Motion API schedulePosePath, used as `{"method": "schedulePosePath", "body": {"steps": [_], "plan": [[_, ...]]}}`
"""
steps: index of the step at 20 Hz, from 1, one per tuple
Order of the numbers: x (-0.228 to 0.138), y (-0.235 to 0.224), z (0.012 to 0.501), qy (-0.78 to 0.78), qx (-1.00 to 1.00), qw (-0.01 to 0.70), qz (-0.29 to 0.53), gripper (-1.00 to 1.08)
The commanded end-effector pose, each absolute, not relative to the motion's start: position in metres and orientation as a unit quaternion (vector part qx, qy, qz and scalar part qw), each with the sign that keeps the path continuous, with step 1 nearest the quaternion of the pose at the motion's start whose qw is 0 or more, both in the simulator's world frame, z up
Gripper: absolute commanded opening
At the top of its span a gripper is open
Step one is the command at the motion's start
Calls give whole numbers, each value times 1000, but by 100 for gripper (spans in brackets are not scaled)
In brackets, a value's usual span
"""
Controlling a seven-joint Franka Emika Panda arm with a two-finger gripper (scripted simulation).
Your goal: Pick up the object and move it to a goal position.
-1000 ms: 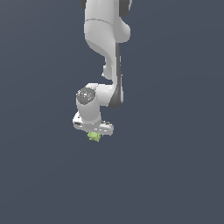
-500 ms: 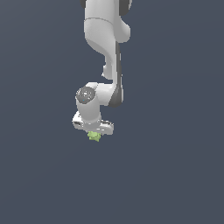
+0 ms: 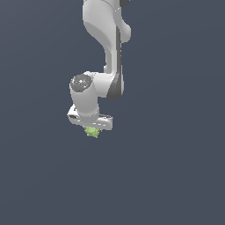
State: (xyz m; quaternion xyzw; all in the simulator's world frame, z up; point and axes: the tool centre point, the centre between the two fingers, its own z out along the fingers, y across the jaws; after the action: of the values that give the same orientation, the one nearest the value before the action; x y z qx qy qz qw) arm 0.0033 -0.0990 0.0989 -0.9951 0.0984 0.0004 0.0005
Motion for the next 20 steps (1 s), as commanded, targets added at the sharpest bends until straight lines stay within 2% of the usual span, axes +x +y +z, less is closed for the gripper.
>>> {"method": "schedulePosePath", "body": {"steps": [1, 20], "plan": [[4, -102, 122, 99, -995, 0, 0, -100], [12, -125, 337, 99, -995, 0, 0, -100]]}}
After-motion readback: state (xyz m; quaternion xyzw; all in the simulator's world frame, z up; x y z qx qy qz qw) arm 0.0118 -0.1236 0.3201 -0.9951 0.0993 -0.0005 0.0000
